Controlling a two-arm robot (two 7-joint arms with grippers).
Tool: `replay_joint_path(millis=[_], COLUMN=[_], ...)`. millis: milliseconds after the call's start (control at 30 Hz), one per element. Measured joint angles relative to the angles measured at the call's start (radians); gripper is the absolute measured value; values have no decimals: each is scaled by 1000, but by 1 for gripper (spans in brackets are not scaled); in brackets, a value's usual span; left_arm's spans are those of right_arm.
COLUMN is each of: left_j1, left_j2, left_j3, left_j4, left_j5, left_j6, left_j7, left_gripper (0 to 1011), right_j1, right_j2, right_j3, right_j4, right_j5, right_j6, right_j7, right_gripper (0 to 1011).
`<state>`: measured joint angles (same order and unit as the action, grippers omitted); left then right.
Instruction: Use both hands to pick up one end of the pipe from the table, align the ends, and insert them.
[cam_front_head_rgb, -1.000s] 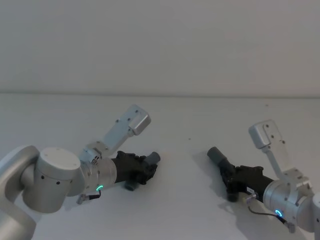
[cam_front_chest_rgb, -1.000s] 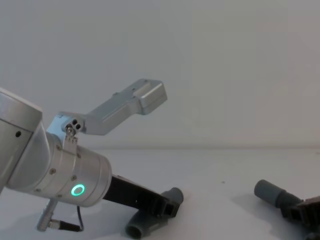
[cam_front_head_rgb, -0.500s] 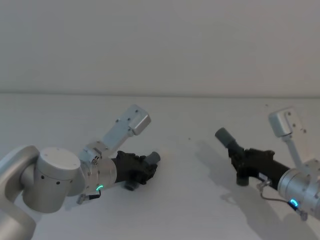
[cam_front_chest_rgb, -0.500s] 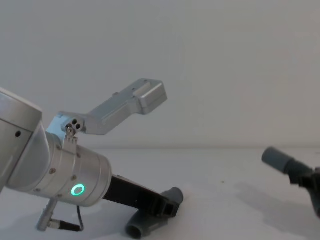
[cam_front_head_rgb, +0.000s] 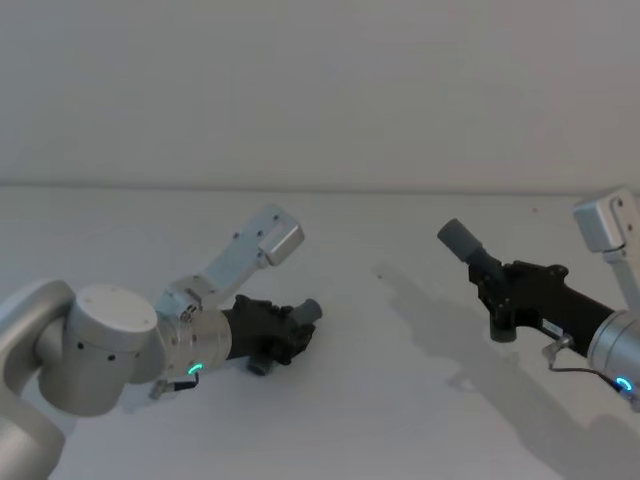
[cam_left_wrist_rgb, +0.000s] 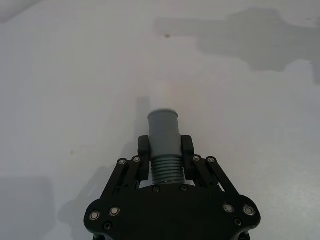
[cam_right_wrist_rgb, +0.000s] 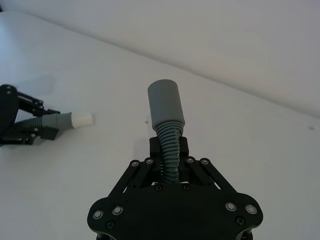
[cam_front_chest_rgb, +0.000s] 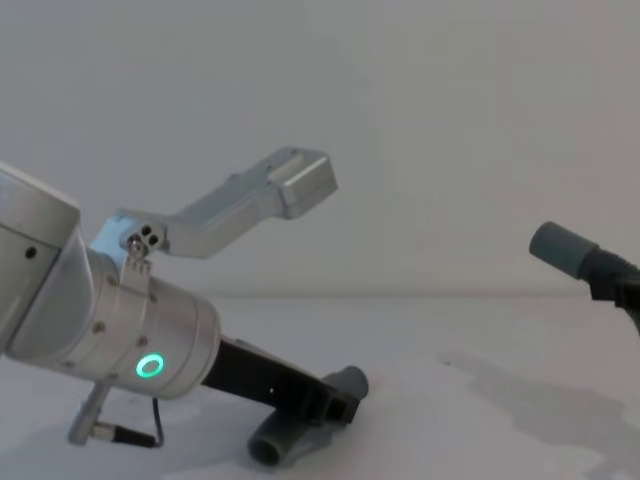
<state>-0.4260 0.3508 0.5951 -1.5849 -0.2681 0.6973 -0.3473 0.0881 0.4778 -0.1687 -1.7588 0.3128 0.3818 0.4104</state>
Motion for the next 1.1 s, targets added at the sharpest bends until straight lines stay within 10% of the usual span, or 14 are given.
replay_joint_path(millis=[1100], left_j1=[-139], left_j2=[195], left_j3=[36], left_j4=[-124], left_j5=[45], left_j6=[-104], left_j7=[-250], left_gripper=[355], right_j1=[-9], right_j2=[112], right_j3=[-42], right_j4=[93], right_j5=[-37], right_j6=[-482], right_j7=[163], right_gripper=[158])
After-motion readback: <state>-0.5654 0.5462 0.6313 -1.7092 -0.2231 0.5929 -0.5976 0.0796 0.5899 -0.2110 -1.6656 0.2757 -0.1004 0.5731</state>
